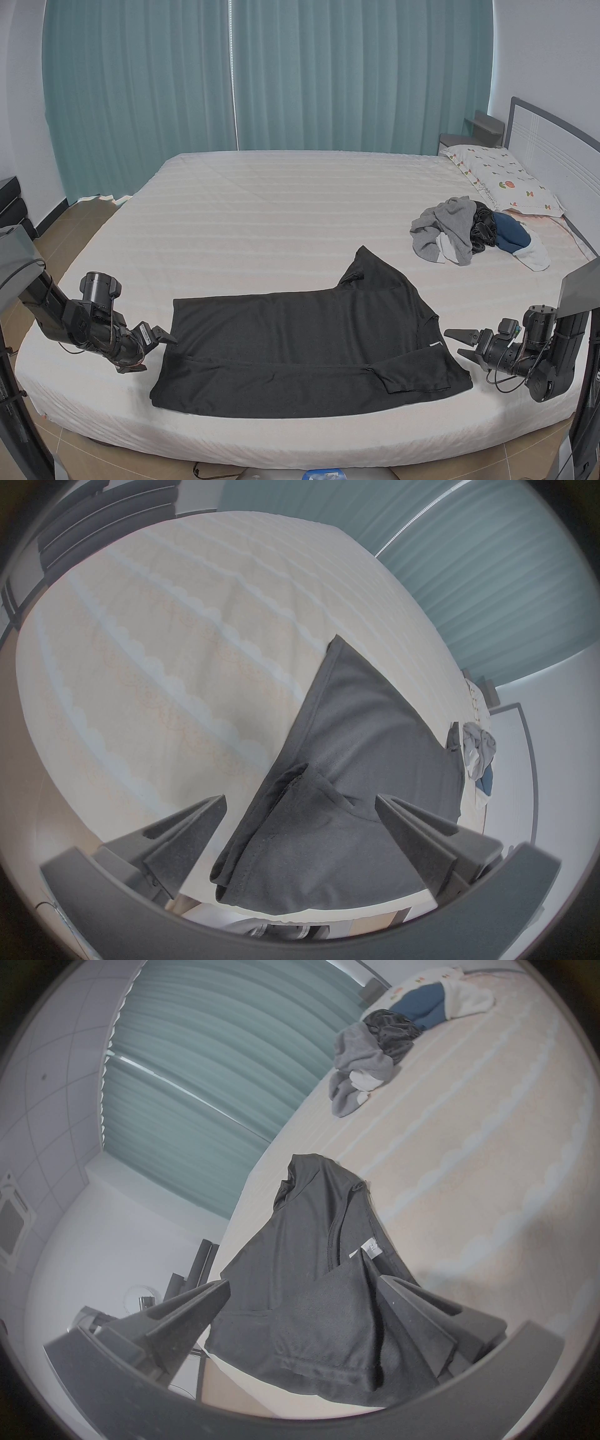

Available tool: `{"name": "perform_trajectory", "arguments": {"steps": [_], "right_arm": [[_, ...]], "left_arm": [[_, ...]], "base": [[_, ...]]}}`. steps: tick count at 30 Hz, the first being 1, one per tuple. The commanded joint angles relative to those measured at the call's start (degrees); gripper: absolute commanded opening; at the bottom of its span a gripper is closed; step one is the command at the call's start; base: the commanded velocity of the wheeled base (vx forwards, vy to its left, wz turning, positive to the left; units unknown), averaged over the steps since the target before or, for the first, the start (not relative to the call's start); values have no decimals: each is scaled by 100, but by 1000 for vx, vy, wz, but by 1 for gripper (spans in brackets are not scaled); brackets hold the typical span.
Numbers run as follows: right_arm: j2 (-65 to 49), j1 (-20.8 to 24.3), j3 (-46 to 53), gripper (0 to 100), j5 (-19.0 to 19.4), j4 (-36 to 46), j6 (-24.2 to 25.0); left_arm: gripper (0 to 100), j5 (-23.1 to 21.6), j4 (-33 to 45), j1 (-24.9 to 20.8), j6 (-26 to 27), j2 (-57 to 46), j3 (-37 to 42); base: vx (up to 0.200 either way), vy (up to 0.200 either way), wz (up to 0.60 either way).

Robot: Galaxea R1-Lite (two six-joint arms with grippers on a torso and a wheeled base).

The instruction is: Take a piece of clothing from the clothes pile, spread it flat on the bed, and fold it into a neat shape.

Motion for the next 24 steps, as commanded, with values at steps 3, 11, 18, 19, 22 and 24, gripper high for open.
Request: {"name": "perform_trajectory", "arguments": {"steps": [3,11,18,19,22,24], "right_arm": [[-117,25,71,100,-8,-72,104],[-73,51,88,100,-43,-72,95],[-73,113,106,100,-34,-72,113],[-73,113,106,100,-34,-72,113],[-73,113,106,100,-43,-72,113],[-73,113,106,100,-43,-72,113]], "left_arm": [[100,-6,21,-3,-23,-127,58],[100,-6,-14,14,-32,-145,-38],[100,-23,-14,23,-163,5,-627],[100,-41,-5,23,-216,31,-768],[100,-85,21,23,-251,145,-1005],[100,-103,-32,14,-216,391,-1269]], "base": [[200,0,0],[0,0,0],[0,0,0],[0,0,0],[0,0,0],[0,0,0]]}}
